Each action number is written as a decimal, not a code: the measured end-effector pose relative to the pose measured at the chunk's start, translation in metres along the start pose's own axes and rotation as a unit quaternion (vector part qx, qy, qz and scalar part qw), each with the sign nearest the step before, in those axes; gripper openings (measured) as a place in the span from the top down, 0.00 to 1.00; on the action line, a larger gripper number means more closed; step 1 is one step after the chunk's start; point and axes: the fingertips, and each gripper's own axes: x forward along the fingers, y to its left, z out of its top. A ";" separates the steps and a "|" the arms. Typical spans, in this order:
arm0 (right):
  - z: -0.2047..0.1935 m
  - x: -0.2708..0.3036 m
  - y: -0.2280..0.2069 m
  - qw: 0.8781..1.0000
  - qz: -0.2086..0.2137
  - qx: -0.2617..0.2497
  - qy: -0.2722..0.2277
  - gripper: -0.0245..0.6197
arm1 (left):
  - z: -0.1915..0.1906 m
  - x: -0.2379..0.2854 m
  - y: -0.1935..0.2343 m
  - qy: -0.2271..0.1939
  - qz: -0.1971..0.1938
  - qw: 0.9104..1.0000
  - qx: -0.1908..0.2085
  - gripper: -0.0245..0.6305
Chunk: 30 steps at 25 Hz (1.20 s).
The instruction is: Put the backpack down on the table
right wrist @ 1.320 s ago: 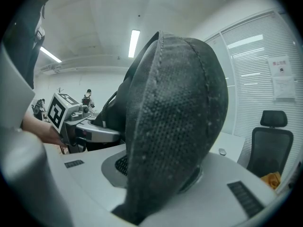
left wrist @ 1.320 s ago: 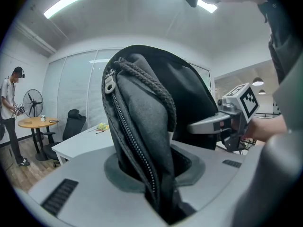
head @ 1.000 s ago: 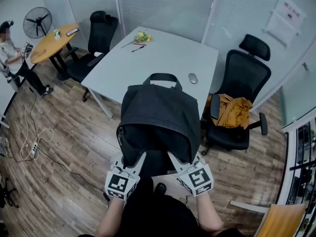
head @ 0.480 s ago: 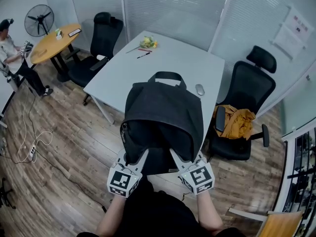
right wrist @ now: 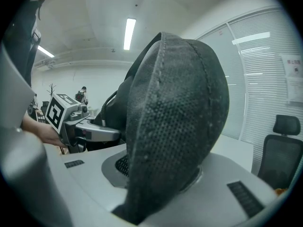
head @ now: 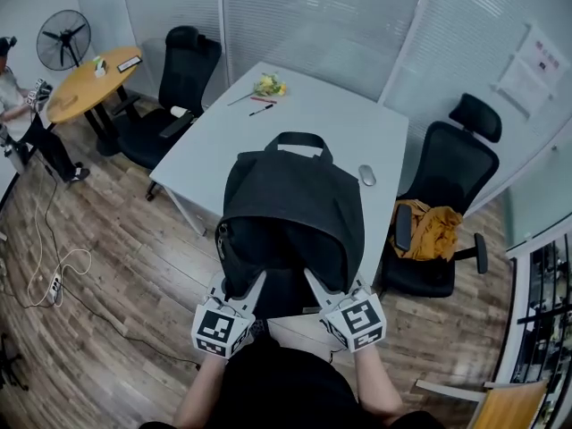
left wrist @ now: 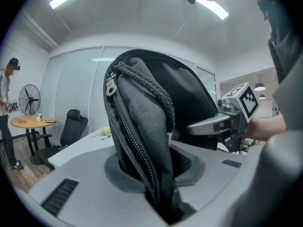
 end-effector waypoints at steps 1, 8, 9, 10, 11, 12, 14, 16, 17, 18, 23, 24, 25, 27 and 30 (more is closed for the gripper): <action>0.001 0.006 0.001 1.000 -0.001 -0.001 0.001 0.81 | 0.000 0.000 0.006 -0.001 -0.001 1.000 -0.001 0.81; 0.007 0.039 0.013 1.000 -0.002 -0.001 0.001 0.81 | -0.005 -0.001 0.044 -0.003 -0.004 1.000 0.003 0.81; 0.008 0.043 0.013 1.000 -0.002 0.000 0.002 0.81 | -0.005 -0.001 0.047 -0.003 -0.003 1.000 0.003 0.81; 0.009 0.046 0.014 1.000 -0.001 0.002 0.003 0.81 | -0.005 -0.001 0.050 -0.002 -0.003 1.000 0.002 0.81; 0.010 0.049 0.015 1.000 0.000 0.002 0.004 0.81 | -0.005 -0.002 0.053 -0.002 -0.002 1.000 0.000 0.81; 0.011 0.052 0.017 1.000 0.002 0.002 0.006 0.81 | -0.006 -0.004 0.057 -0.001 -0.001 1.000 -0.002 0.81; 0.012 0.059 0.021 1.000 0.006 0.000 0.009 0.81 | -0.008 -0.007 0.063 0.000 0.003 1.000 -0.008 0.81; 0.010 0.065 0.024 1.000 0.013 0.000 0.015 0.81 | -0.012 -0.009 0.068 0.002 0.009 1.000 -0.013 0.81; 0.009 0.067 0.025 1.000 0.017 0.000 0.017 0.81 | -0.014 -0.010 0.070 0.004 0.012 1.000 -0.015 0.81; 0.009 0.070 0.026 1.000 0.021 0.000 0.019 0.81 | -0.015 -0.010 0.073 0.005 0.016 1.000 -0.018 0.81; 0.010 0.093 0.027 0.999 0.039 -0.003 0.027 0.81 | -0.021 -0.007 0.093 0.007 0.031 0.999 -0.029 0.81; 0.011 0.098 0.025 0.999 0.041 -0.003 0.028 0.81 | -0.021 -0.005 0.097 0.007 0.033 0.999 -0.030 0.81; 0.012 0.102 0.023 0.999 0.043 -0.004 0.029 0.81 | -0.021 -0.002 0.100 0.007 0.035 0.999 -0.032 0.81; 0.014 0.108 0.017 0.998 0.046 -0.006 0.030 0.81 | -0.020 0.003 0.105 0.006 0.038 0.999 -0.035 0.81; 0.017 0.118 0.009 0.998 0.049 -0.007 0.027 0.81 | -0.017 0.012 0.113 0.005 0.041 0.999 -0.034 0.81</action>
